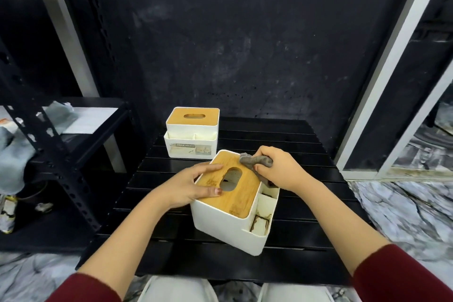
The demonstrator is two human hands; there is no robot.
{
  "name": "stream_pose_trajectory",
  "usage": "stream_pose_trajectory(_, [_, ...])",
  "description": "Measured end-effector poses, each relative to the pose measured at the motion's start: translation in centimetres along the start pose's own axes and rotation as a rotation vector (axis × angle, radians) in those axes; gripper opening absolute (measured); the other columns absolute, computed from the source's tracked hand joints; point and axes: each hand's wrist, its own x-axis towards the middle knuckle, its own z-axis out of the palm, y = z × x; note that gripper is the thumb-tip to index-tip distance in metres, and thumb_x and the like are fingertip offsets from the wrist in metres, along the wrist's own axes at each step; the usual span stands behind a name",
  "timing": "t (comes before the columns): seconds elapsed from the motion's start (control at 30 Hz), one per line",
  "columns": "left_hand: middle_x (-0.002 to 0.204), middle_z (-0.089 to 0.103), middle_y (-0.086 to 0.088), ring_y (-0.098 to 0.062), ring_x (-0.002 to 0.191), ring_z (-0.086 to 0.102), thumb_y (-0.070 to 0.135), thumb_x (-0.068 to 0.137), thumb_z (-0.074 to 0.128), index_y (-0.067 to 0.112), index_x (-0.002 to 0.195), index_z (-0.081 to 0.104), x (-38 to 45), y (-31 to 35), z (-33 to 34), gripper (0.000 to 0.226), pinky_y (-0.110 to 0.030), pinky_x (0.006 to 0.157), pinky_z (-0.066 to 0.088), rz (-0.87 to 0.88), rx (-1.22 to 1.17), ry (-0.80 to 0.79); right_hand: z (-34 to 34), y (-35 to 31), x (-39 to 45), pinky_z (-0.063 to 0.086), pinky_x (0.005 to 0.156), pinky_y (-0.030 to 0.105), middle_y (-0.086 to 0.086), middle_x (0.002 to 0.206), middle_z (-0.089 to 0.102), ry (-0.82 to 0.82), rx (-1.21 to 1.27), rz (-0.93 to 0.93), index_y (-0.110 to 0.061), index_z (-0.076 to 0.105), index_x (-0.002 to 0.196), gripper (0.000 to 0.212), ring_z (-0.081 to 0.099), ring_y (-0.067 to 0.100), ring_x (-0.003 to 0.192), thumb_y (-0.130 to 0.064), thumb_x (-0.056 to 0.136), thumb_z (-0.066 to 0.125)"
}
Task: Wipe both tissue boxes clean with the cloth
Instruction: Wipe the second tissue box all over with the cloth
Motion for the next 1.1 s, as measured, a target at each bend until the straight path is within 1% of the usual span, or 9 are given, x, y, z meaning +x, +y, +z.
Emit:
stream_pose_trajectory(0.1, [0.131, 0.045, 0.011, -0.009, 0.123, 0.039, 0.025, 0.077, 0.075, 0.038, 0.111, 0.061, 0.4, 0.2, -0.3, 0.039, -0.024, 0.1, 0.03, 0.009, 0.055, 0.133, -0.5, 0.3, -1.8, 0.041, 0.066, 0.018, 0.003, 0.093, 0.056, 0.051, 0.034, 0.022, -0.022, 0.059, 0.087, 0.007, 0.053, 0.013, 0.083, -0.015, 0.084, 0.058])
stream_pose_trajectory(0.2, [0.127, 0.046, 0.006, -0.011, 0.124, 0.04, 0.023, 0.084, 0.069, 0.034, 0.104, 0.062, 0.4, -0.2, 1.1, 0.024, -0.024, 0.101, 0.029, 0.037, 0.115, 0.369, -0.4, 0.5, -3.6, 0.04, 0.064, 0.016, 0.002, 0.091, 0.054, 0.121, 0.056, 0.043, -0.022, 0.06, 0.084, 0.007, 0.053, 0.012, 0.081, -0.016, 0.084, 0.059])
stream_pose_trajectory(0.3, [0.144, 0.035, -0.001, -0.017, 0.136, 0.031, 0.027, 0.091, 0.06, 0.037, 0.108, 0.061, -0.2, -0.7, 3.5, 0.02, -0.033, 0.109, 0.028, -0.005, 0.178, 0.562, 0.2, 0.6, -4.5, 0.042, 0.066, 0.016, 0.001, 0.092, 0.055, 0.19, 0.079, 0.083, -0.02, 0.061, 0.088, 0.005, 0.054, 0.013, 0.083, -0.016, 0.085, 0.059])
stream_pose_trajectory(0.37, [0.149, 0.027, -0.001, -0.018, 0.137, 0.028, 0.028, 0.092, 0.057, 0.035, 0.116, 0.058, -1.1, -0.7, 5.2, 0.025, -0.032, 0.108, 0.028, -0.051, 0.092, 0.613, 0.5, 0.6, -4.8, 0.043, 0.067, 0.016, 0.001, 0.093, 0.055, 0.219, 0.087, 0.105, -0.02, 0.061, 0.09, 0.006, 0.054, 0.013, 0.084, -0.017, 0.085, 0.058])
stream_pose_trajectory(0.47, [0.15, 0.02, 0.001, -0.019, 0.136, 0.03, 0.033, 0.088, 0.06, 0.031, 0.134, 0.044, -2.7, -0.2, 7.9, 0.049, -0.03, 0.108, 0.028, -0.068, -0.096, 0.608, 0.7, 0.5, -5.1, 0.041, 0.066, 0.014, -0.001, 0.093, 0.054, 0.243, 0.092, 0.119, -0.022, 0.06, 0.091, 0.008, 0.053, 0.012, 0.085, -0.018, 0.086, 0.057])
stream_pose_trajectory(0.6, [0.155, 0.007, 0.006, -0.018, 0.139, 0.026, 0.037, 0.088, 0.06, 0.029, 0.144, 0.029, -3.0, 0.1, 9.6, 0.065, -0.025, 0.105, 0.027, -0.077, -0.154, 0.611, 1.0, 0.4, -5.4, 0.039, 0.063, 0.012, -0.002, 0.092, 0.054, 0.277, 0.069, 0.123, -0.023, 0.06, 0.09, 0.008, 0.052, 0.009, 0.082, -0.018, 0.085, 0.057])
stream_pose_trajectory(0.77, [0.151, 0.015, 0.005, -0.009, 0.119, 0.036, 0.023, 0.087, 0.065, 0.028, 0.142, 0.031, -2.2, 0.2, 8.2, 0.065, -0.021, 0.095, 0.032, -0.031, -0.141, 0.508, 1.3, 0.5, -6.3, 0.047, 0.067, 0.023, -0.002, 0.092, 0.053, 0.335, 0.037, 0.116, -0.02, 0.06, 0.087, 0.005, 0.053, 0.009, 0.079, -0.018, 0.085, 0.057])
stream_pose_trajectory(0.9, [0.149, 0.019, 0.008, -0.011, 0.122, 0.037, 0.023, 0.087, 0.064, 0.032, 0.141, 0.03, -1.5, 0.4, 6.7, 0.064, -0.026, 0.1, 0.038, -0.029, -0.143, 0.364, 1.0, 1.0, -7.0, 0.051, 0.071, 0.031, 0.0, 0.091, 0.052, 0.35, 0.071, 0.117, -0.018, 0.062, 0.088, 0.006, 0.054, 0.013, 0.079, -0.017, 0.084, 0.059])
stream_pose_trajectory(1.1, [0.149, 0.02, 0.009, -0.009, 0.12, 0.04, 0.027, 0.087, 0.065, 0.035, 0.14, 0.03, -0.1, 0.5, 5.5, 0.064, -0.023, 0.095, 0.039, -0.024, -0.143, 0.217, 0.7, 1.4, -8.2, 0.049, 0.067, 0.026, -0.001, 0.088, 0.048, 0.355, 0.079, 0.068, -0.022, 0.063, 0.091, 0.009, 0.053, 0.013, 0.076, -0.016, 0.085, 0.059])
